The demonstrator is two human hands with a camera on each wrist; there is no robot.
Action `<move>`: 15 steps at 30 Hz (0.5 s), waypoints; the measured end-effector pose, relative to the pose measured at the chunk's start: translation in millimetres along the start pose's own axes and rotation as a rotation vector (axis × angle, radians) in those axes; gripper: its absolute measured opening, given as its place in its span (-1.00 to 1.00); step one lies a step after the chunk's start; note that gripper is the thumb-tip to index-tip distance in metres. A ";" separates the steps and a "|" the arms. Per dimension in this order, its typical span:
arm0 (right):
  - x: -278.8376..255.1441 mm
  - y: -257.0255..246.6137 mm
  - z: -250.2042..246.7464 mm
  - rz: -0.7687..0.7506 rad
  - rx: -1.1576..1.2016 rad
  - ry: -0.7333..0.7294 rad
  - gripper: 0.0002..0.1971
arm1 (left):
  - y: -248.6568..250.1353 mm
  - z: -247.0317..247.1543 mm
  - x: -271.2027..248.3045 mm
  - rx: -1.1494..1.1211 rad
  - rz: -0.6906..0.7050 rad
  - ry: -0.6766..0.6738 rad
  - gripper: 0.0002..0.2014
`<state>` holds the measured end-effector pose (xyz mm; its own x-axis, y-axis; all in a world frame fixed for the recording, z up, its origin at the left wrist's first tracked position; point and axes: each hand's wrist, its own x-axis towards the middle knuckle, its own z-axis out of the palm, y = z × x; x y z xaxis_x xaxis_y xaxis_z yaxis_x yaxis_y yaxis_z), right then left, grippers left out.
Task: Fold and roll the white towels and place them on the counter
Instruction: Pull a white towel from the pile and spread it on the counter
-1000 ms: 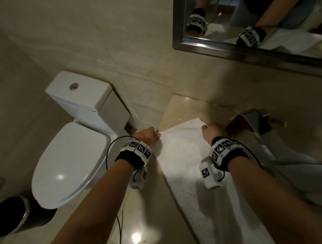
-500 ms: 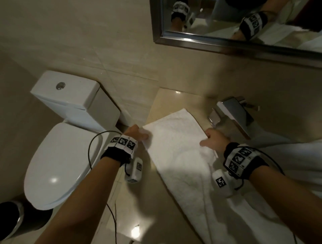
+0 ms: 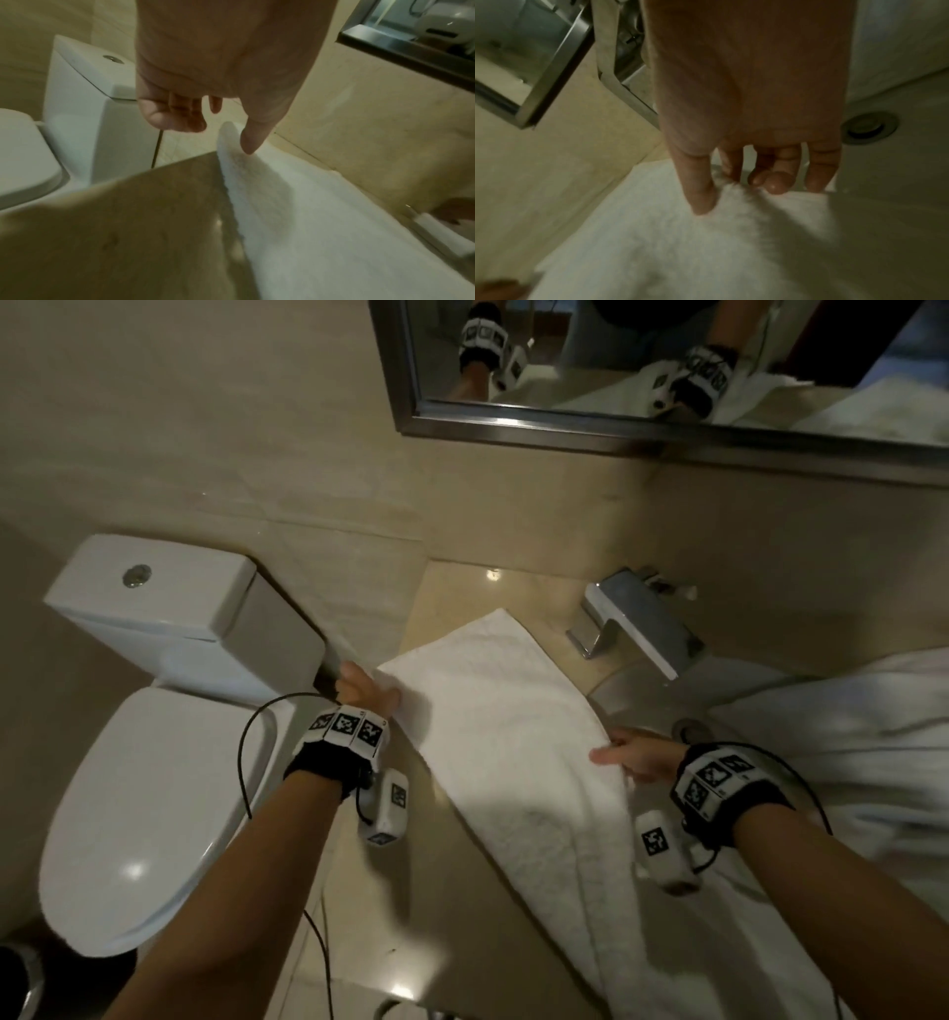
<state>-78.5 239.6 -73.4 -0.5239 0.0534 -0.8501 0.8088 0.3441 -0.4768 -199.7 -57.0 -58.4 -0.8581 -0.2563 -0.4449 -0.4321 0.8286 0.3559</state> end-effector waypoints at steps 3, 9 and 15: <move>-2.5 18.1 -7.1 0.075 -0.243 0.071 -0.77 | -1.3 10.9 -16.9 -0.041 0.071 0.095 -0.36; -27.5 22.2 1.9 0.032 -0.479 0.215 -0.56 | -1.9 50.7 -66.4 0.336 0.509 0.065 -0.36; -48.5 49.8 -3.7 -0.028 -0.439 0.172 -0.76 | 5.7 83.5 -123.1 0.542 0.691 -0.285 -0.26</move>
<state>-13.8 257.6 -55.1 -0.6103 0.1801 -0.7715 0.6240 0.7092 -0.3281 -73.4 20.9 -70.1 -0.7454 0.4545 -0.4877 0.4014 0.8901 0.2160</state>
